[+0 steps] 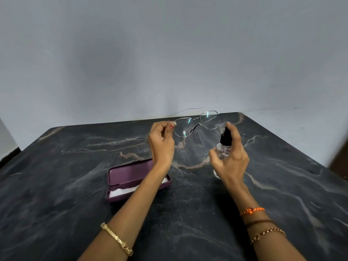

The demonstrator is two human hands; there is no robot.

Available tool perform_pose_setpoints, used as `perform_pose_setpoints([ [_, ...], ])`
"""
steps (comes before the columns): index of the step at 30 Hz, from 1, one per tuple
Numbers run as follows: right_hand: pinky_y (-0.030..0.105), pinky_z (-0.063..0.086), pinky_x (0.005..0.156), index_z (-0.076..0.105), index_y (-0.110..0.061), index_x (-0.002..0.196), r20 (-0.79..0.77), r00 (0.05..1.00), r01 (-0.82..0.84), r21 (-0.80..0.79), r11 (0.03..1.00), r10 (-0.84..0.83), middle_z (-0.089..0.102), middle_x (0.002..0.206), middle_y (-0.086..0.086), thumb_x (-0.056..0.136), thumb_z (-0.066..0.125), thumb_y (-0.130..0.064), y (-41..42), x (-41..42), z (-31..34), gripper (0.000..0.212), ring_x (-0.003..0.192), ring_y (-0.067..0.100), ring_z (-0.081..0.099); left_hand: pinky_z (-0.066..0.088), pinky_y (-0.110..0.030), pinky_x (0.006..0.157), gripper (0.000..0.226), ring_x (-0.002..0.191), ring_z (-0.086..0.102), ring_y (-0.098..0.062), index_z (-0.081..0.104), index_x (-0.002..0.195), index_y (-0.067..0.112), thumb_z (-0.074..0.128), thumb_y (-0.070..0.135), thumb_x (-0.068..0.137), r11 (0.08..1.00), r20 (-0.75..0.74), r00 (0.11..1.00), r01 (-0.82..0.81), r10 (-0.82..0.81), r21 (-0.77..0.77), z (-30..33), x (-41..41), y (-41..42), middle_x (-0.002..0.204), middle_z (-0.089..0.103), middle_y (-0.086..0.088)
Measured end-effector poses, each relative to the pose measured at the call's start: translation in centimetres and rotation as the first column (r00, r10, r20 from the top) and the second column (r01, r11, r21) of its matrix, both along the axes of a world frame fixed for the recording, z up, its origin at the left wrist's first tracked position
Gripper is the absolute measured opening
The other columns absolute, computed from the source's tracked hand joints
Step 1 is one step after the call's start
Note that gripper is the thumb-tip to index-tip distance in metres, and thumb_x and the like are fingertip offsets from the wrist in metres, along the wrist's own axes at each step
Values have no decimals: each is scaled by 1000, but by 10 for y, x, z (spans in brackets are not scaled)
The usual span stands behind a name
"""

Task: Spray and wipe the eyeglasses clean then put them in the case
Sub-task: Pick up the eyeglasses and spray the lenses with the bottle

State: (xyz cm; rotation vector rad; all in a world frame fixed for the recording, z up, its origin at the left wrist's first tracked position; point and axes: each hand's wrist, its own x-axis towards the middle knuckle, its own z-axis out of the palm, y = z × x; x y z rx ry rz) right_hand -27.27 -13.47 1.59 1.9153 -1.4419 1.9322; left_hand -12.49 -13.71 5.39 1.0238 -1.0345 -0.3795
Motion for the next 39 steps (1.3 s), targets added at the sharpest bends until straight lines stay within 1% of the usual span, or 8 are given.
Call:
perform_pose_setpoints([
  [2,0,31,56,37,-29,123,-33,999,-3,-5,1000,3,69,89,11,59,60,-9,4,4,5,72,59,11,48,44,-5,71,10,78,52,-1,66,86,6,57,9,84,1000,8,1000,-13,13,-9,-1,0,-1,81,54,11],
  [6,19,37,53,38,-30,122,-57,998,-10,-11,1000,10,70,84,8,57,62,-10,9,10,10,72,56,12,47,43,-4,69,10,77,53,-1,67,85,4,59,7,83,1000,31,999,-16,17,-23,-2,-2,1,80,54,12],
  [16,17,39,49,40,-23,121,-155,988,9,-61,998,-18,72,87,6,56,64,-8,14,16,15,71,57,5,46,43,-6,69,10,76,52,-2,67,84,2,59,9,83,1000,22,1000,-3,4,-31,-6,-14,5,79,54,12],
  [20,18,40,46,41,-23,120,-189,982,0,-55,998,-10,72,86,5,56,63,-8,15,16,15,69,51,10,50,43,-6,68,9,77,53,-3,67,85,1,59,6,83,1000,8,1000,-1,1,-32,-6,-15,6,80,54,11],
  [24,18,37,49,42,-24,118,-180,984,0,-57,998,-10,69,80,5,61,57,-15,14,13,17,60,54,9,46,44,-6,67,9,76,52,-2,66,85,1,58,5,83,1000,-2,1000,-1,1,-28,-5,-16,6,80,53,11],
  [28,20,39,47,43,-24,115,-178,984,10,-70,998,-22,68,75,5,57,62,-7,15,12,18,64,50,17,52,43,-5,67,9,75,52,-1,66,85,2,59,7,83,1000,-15,1000,0,-1,-25,-5,-14,6,80,53,10],
  [33,17,38,51,43,-24,114,-154,988,-13,-71,997,2,68,74,4,61,57,-13,15,13,18,57,53,10,45,43,-5,68,9,72,53,8,66,85,2,59,6,82,1000,-19,1000,-1,1,-29,-5,-13,6,79,54,11],
  [39,18,37,51,40,-25,119,-144,989,-38,-62,997,28,70,80,5,60,60,-12,16,13,18,63,53,9,46,43,-4,68,9,77,52,-1,66,85,1,59,5,82,1000,-14,1000,4,-4,-30,-6,-14,6,79,54,10],
])
